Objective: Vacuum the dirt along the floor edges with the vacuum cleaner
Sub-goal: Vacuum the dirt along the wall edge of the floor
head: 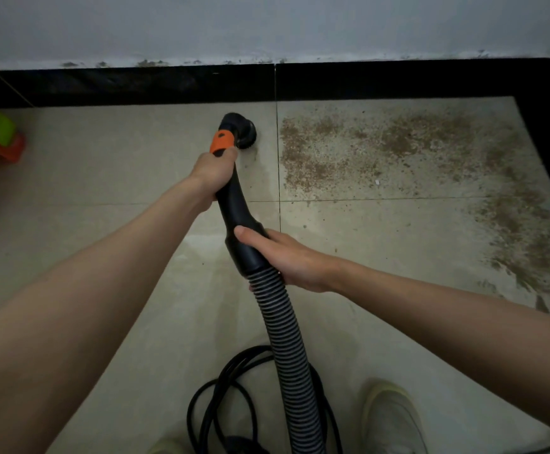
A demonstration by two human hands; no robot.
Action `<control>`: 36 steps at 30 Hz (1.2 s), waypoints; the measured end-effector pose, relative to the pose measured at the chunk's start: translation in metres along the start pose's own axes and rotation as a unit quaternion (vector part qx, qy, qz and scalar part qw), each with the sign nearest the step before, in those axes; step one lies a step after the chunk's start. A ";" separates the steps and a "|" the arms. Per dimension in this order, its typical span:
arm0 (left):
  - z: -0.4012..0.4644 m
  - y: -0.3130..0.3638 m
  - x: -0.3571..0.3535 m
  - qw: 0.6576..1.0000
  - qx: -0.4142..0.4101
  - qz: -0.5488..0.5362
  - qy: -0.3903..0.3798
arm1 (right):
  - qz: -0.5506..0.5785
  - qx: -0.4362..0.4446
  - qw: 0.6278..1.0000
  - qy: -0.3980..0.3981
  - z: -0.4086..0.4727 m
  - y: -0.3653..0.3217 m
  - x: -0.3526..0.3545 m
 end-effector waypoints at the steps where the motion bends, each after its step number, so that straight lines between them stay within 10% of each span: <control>1: 0.001 -0.003 -0.001 1.000 0.001 0.000 -0.002 | 0.004 -0.007 1.000 -0.004 0.000 0.002 0.000; 36: -0.021 -0.020 -0.030 0.988 -0.020 0.005 -0.153 | -0.049 -0.118 0.987 -0.097 -0.030 0.044 0.006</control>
Point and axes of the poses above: each hand's wrist, its own z-axis towards the middle knuckle, its own x-axis out of the back of the hand, y = z × x, the point moved 6 cm from there along z, towards the middle knuckle, and after that the axes turned 15 degrees about z, right-handed, at the moved point
